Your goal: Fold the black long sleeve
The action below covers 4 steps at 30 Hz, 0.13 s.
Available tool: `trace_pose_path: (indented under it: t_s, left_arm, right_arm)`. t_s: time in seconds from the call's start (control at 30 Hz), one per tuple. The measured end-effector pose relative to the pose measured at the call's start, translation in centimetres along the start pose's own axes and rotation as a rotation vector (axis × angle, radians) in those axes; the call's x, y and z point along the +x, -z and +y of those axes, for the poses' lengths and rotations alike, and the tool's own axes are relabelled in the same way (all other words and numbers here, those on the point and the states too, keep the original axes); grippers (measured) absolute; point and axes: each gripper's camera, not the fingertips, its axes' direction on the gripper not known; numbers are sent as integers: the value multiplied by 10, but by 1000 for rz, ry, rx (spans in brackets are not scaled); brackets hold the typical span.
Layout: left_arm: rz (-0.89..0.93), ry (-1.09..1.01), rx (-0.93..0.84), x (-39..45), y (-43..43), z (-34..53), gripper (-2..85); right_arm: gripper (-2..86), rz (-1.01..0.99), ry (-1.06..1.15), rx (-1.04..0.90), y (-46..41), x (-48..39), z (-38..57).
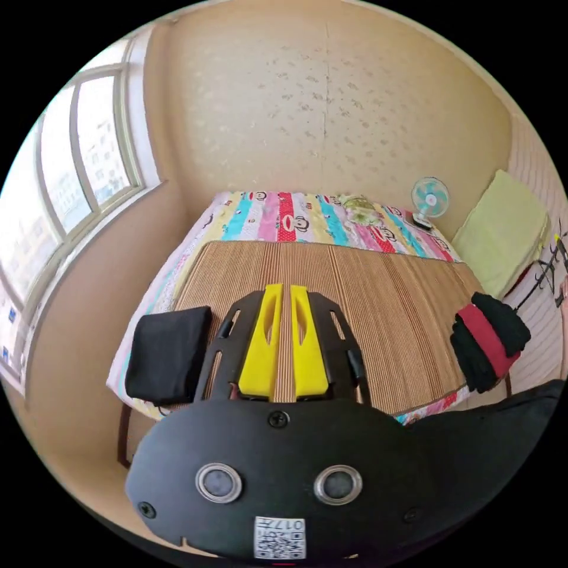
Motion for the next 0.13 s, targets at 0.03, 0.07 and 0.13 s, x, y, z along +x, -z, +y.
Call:
trace_pose_path:
  t_s: [0.03, 0.07, 0.13]
  left_arm:
    - [74, 202, -19, -48, -4, -4, 57]
    - [112, 304, -26, -72, -7, -3, 65]
    - [275, 650, -12, -167, -20, 14, 89]
  right_arm:
    - [2, -111, -43, 14, -6, 0, 4]
    - [2, -305, -119, 31, -21, 0, 12]
    - [1, -520, -237, -17, -53, 0, 26]
